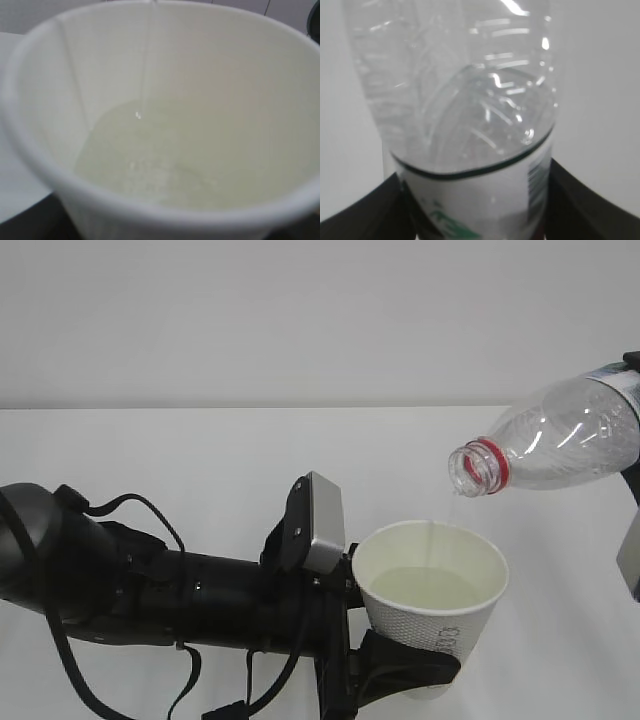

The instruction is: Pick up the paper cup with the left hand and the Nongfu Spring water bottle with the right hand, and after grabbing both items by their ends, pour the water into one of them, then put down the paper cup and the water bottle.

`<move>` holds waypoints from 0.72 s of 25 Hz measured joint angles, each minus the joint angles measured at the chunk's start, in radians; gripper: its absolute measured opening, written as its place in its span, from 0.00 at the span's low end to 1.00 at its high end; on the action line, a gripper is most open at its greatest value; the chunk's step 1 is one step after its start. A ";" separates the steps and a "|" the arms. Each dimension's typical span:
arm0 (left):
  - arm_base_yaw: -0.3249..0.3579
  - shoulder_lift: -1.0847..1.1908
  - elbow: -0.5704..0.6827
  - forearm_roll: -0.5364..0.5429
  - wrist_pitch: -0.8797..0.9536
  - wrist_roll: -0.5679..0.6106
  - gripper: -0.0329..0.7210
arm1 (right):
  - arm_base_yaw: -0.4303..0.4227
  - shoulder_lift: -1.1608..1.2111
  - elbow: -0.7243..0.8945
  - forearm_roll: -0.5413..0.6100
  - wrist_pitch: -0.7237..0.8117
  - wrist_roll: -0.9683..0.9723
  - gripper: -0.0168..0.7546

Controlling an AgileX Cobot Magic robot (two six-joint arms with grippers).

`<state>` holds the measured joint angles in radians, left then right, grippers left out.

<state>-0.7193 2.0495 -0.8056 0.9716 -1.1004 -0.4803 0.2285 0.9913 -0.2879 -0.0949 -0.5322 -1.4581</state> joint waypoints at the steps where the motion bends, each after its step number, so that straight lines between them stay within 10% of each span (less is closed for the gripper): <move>1: 0.000 0.000 0.000 0.000 0.000 0.000 0.74 | 0.000 0.000 0.000 0.000 0.000 -0.002 0.65; 18: 0.000 0.000 0.000 0.000 0.000 0.000 0.74 | 0.000 -0.002 0.000 0.000 -0.002 -0.014 0.65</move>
<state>-0.7193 2.0495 -0.8056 0.9716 -1.1004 -0.4803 0.2285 0.9893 -0.2879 -0.0949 -0.5339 -1.4722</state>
